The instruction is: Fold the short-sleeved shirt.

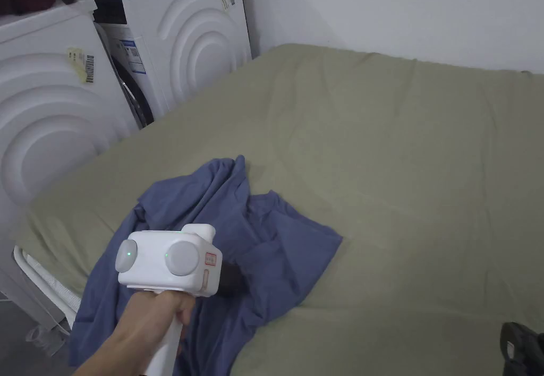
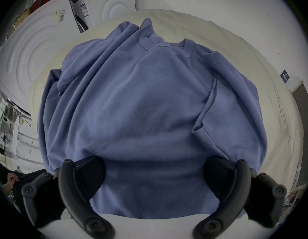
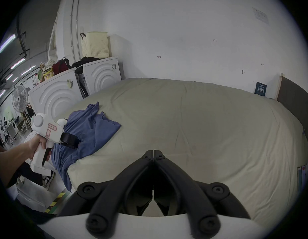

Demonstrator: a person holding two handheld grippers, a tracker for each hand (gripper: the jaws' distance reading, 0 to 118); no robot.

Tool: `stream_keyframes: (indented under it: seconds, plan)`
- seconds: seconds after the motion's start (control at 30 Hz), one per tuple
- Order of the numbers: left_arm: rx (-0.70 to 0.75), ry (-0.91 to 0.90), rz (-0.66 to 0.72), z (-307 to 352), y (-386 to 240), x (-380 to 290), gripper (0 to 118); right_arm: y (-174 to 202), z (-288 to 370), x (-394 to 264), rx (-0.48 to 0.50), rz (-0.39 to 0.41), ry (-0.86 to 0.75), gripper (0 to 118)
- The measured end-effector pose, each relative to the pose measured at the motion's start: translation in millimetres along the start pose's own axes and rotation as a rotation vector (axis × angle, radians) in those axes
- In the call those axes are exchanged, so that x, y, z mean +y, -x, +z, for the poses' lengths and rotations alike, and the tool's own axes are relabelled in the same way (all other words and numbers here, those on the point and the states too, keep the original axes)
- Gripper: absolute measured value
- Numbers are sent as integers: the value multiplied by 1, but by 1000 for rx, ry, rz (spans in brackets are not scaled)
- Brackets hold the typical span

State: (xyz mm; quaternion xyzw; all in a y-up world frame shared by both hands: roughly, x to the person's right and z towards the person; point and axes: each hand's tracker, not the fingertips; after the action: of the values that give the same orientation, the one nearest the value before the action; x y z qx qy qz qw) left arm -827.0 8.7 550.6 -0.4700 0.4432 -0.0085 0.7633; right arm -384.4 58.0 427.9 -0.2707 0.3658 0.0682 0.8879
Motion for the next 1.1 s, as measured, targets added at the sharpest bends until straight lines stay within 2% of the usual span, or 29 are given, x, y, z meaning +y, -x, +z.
stream_keyframes:
  seconds: [0.1, 0.13, 0.2, 0.23, 0.4, 0.47, 0.57, 0.63, 0.8, 1.1]
  plan:
    - [-7, -43, 25, -4, 1, 3, 0, -5, 14, 2, 3, -16, -7, 0]
    - [3, 11, -32, 2, -5, 0, 0, -6, 22, 2, 0, -14, -14, 0]
    - [6, 14, -34, 7, -5, 0, 0, -11, 35, 2, -15, 5, -26, 0]
    - [-447, 183, 243, 7, -27, -14, 0, -15, 42, 2, -27, 7, -33, 0]
    - [-490, 110, 232, 56, -30, 9, 0, -38, 71, -4, -69, -21, -41, 0]
    - [-440, 79, 166, 73, -30, 17, 0, -48, 87, -7, -87, -37, -49, 0]
    - [-506, 20, 229, 99, -37, 35, 0, -64, 110, -13, -115, -59, -60, 0]
    - [-550, -37, 195, 123, -54, 50, 0, -73, 124, -17, -149, -60, -67, 0]
    - [-684, -153, 94, 191, -124, 101, 0, -100, 158, -28, -215, -112, -76, 0]
    - [-969, -282, -97, 320, -315, 165, 0, -160, 201, -47, -383, -202, -79, 0]
